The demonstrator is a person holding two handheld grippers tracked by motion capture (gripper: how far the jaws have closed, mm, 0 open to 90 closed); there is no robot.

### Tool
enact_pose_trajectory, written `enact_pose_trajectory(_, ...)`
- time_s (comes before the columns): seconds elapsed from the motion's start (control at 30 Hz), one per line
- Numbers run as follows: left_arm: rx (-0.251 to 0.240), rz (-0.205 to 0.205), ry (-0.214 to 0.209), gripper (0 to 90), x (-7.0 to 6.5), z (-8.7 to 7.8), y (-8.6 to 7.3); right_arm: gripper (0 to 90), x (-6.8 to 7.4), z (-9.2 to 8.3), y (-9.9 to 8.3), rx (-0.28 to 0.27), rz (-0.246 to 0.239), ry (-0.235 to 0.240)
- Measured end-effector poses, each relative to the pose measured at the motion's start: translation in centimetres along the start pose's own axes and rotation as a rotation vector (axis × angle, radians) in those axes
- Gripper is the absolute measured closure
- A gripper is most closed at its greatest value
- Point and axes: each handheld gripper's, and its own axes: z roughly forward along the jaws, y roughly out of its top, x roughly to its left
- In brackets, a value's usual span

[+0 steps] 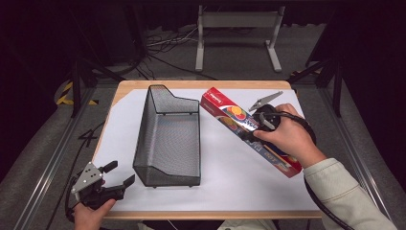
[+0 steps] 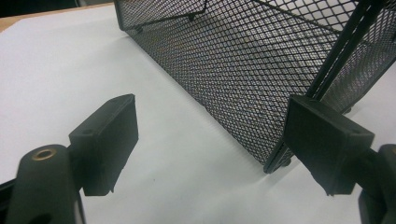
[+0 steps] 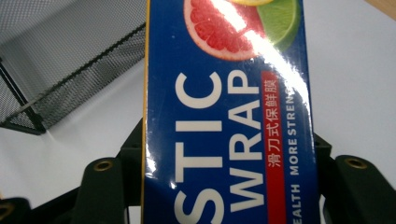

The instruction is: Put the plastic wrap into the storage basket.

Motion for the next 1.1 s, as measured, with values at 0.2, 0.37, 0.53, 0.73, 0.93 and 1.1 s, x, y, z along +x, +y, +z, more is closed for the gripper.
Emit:
enact_pose_trajectory(0.2, -0.001, -0.001, -0.002, 19.0, 0.0, 0.0, 0.0, 40.1, 1.7, -0.7, 1.5, -0.009, 0.047, -0.003)
enact_pose_trajectory(0.37, 0.000, 0.001, -0.004, 19.0, -0.1, 0.2, 0.1, 40.1, 2.9, -1.0, 2.6, -0.015, 0.050, -0.009)
enact_pose_trajectory(0.53, -0.002, 0.007, -0.008, 19.0, 0.0, 0.2, 0.2, 40.2, 4.0, -1.0, 3.7, -0.029, 0.091, -0.016)
enact_pose_trajectory(0.73, -0.002, 0.005, -0.006, 19.1, 0.1, 0.4, 0.3, 40.3, 5.4, -0.7, 5.0, -0.029, 0.175, -0.037)
enact_pose_trajectory(0.93, -0.006, 0.007, -0.006, 19.1, 0.1, 0.4, 0.3, 40.2, 6.7, 0.0, 6.5, -0.023, 0.250, -0.043)
enact_pose_trajectory(1.1, -0.006, 0.005, -0.011, 19.1, 0.1, 0.5, 0.4, 40.2, 7.8, 1.1, 7.9, -0.008, 0.278, -0.027)
